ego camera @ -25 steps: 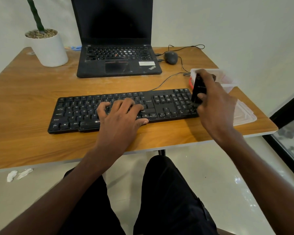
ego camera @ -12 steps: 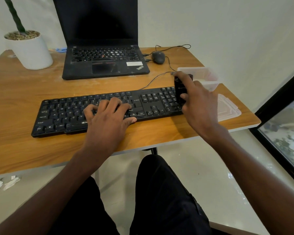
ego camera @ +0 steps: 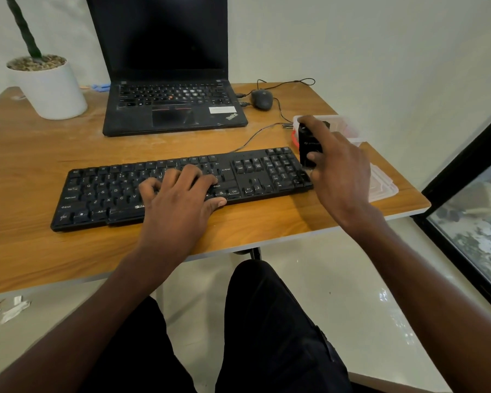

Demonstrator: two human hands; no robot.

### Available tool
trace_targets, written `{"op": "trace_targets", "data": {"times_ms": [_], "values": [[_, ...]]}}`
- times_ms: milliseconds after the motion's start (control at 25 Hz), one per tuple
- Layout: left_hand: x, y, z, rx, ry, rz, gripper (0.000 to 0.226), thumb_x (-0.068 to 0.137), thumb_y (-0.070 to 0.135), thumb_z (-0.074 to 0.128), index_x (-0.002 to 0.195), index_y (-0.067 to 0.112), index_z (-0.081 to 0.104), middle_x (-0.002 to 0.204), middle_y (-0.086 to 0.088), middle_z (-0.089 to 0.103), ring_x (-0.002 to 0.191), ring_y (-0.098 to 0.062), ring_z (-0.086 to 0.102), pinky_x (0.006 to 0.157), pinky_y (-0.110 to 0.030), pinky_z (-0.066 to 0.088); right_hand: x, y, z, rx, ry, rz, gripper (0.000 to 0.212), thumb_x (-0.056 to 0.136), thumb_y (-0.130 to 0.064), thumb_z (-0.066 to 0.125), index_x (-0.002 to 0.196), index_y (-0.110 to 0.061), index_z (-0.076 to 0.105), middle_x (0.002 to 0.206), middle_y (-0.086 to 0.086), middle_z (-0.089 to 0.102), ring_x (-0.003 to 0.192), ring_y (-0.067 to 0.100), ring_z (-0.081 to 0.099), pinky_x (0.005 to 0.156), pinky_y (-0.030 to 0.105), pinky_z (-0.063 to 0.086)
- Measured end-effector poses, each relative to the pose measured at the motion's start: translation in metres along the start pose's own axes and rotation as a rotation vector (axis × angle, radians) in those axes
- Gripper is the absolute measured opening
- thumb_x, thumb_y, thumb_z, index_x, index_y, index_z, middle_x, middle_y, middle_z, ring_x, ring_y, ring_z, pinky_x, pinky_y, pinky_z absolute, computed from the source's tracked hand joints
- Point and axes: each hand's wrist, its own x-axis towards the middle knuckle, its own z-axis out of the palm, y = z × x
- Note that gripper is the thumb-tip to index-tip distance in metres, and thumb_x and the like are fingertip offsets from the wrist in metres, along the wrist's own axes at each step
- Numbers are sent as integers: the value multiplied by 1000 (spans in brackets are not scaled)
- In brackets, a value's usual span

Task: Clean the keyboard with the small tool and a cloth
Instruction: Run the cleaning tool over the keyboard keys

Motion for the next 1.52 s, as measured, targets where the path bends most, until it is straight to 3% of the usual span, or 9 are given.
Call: {"op": "trace_targets", "data": {"times_ms": [320, 480, 720, 880, 960, 1040, 1200, 1400, 1520], "values": [[0, 1, -1, -9, -24, -10, 43, 100, 56, 51, 131, 30, 64, 125, 5, 56, 117, -22, 48, 93, -43, 25, 6, 1, -10, -95, -149, -66, 76, 89, -4, 64, 149, -43, 38, 119, 8, 68, 105, 31, 65, 87, 52, 51], [0, 0, -1, -6, -25, -10, 44, 100, 56, 51, 133, 30, 64, 126, 4, 56, 118, -22, 48, 95, -45, 27, 6, -13, -9, 245, -156, -75, 72, 94, -3, 64, 145, -48, 40, 123, 4, 68, 107, 25, 66, 76, 50, 62], [0, 1, -1, 8, -16, -13, 42, 100, 56, 52, 131, 30, 64, 126, 3, 57, 117, -23, 49, 93, -44, 26, 21, 9, -35, 11, -363, 0, 68, 96, -6, 63, 147, -47, 45, 137, 7, 64, 118, 31, 62, 81, 36, 49], [-1, 2, -2, 3, -9, -4, 43, 100, 55, 52, 132, 29, 65, 127, 2, 57, 117, -24, 49, 93, -45, 26, 15, 0, -31, 106, -208, -32, 65, 92, -15, 72, 147, -40, 47, 133, 5, 67, 116, 27, 64, 80, 29, 44], [-1, 2, -3, 6, -13, -7, 42, 101, 55, 53, 133, 29, 64, 128, 2, 57, 117, -24, 50, 93, -45, 26, 16, -1, -31, 104, -252, -33, 64, 90, -19, 76, 146, -34, 49, 130, 5, 68, 115, 26, 64, 80, 27, 43], [0, 2, -3, 11, -27, -13, 43, 101, 56, 52, 133, 29, 64, 128, 2, 57, 118, -24, 49, 93, -45, 25, 24, 1, -42, 13, -317, 10, 62, 87, -20, 77, 142, -29, 51, 129, 7, 68, 114, 28, 63, 80, 30, 42], [0, 4, -5, 2, -38, -18, 43, 101, 55, 53, 134, 29, 64, 128, 1, 57, 118, -25, 49, 93, -46, 27, 17, -5, -39, 133, -184, 66, 60, 89, -22, 77, 141, -22, 48, 128, 8, 67, 103, 20, 61, 81, 33, 47], [1, 5, -7, 10, -52, -25, 45, 100, 57, 50, 136, 32, 62, 130, 3, 54, 120, -22, 47, 94, -43, 24, 24, 3, -43, 44, -429, 63, 69, 90, -21, 77, 149, -25, 42, 133, 12, 64, 113, 28, 63, 81, 33, 50], [0, 4, -7, 10, -71, -33, 49, 100, 61, 45, 137, 33, 60, 132, 4, 52, 123, -21, 45, 96, -43, 24, 27, 2, -53, -65, -398, 28, 66, 89, -21, 75, 147, -27, 44, 131, 11, 66, 113, 31, 63, 87, 41, 52]]}}
